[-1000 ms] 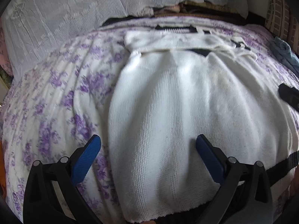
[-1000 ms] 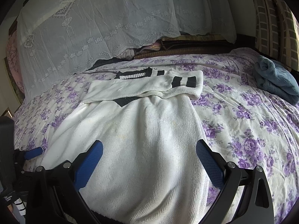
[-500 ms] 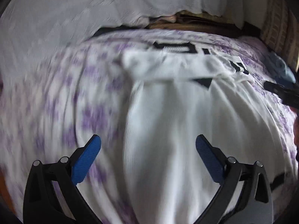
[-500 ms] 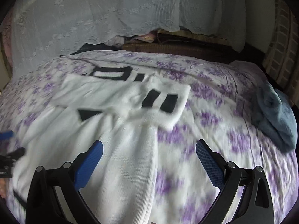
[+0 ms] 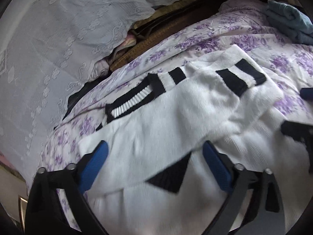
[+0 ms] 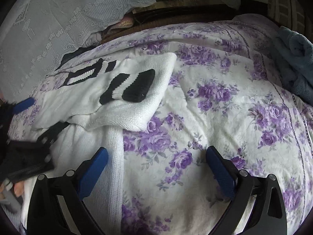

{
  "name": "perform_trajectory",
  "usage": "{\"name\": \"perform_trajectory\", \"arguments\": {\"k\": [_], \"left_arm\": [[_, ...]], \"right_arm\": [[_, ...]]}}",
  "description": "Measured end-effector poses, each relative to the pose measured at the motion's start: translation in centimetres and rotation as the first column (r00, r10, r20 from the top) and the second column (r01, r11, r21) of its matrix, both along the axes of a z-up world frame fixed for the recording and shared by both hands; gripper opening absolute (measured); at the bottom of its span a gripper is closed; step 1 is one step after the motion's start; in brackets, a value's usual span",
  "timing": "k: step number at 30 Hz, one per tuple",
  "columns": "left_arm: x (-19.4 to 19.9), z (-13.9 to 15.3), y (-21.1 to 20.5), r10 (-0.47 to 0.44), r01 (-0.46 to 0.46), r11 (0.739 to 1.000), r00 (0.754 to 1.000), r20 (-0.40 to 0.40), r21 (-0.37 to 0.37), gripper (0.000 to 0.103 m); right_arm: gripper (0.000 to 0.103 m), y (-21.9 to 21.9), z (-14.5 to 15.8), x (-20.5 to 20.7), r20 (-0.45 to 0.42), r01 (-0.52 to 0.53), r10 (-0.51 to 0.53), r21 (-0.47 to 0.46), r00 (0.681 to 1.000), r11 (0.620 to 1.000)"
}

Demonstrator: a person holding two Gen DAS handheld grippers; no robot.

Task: Fold small clothes

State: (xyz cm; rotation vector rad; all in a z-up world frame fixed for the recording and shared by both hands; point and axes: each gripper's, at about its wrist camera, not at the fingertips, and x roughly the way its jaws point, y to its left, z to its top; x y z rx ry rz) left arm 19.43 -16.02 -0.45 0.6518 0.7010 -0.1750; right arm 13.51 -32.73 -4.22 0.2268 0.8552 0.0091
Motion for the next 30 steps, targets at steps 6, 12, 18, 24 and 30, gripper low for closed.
{"name": "perform_trajectory", "arguments": {"k": [6, 12, 18, 24, 30], "left_arm": [[0.8, -0.5, -0.4, -0.054, 0.053, 0.998, 0.998, -0.039, -0.039, 0.075], [0.7, -1.2, -0.7, -0.087, 0.084, 0.995, 0.994, -0.065, -0.045, 0.076], [1.6, -1.3, -0.3, -0.098, 0.077, 0.986, 0.985, -0.143, -0.147, 0.006], [1.7, 4.0, 7.8, 0.017, -0.043, 0.928, 0.997, -0.074, -0.369, 0.006], [4.4, 5.7, 28.1, 0.423, -0.44, 0.713, 0.891, -0.166, -0.546, 0.006]], "right_arm": [[0.1, 0.0, 0.0, 0.2, -0.01, -0.005, 0.005, -0.022, 1.0, 1.0], [0.1, 0.0, 0.0, 0.2, -0.014, -0.005, 0.005, -0.036, 1.0, 0.999], [0.1, 0.1, -0.1, 0.4, -0.008, -0.008, 0.007, -0.019, 1.0, 1.0], [0.1, -0.2, -0.1, 0.3, 0.001, -0.008, 0.008, 0.002, 1.0, 1.0], [0.1, -0.2, -0.1, 0.3, 0.003, -0.008, 0.008, 0.002, 1.0, 1.0]]}}
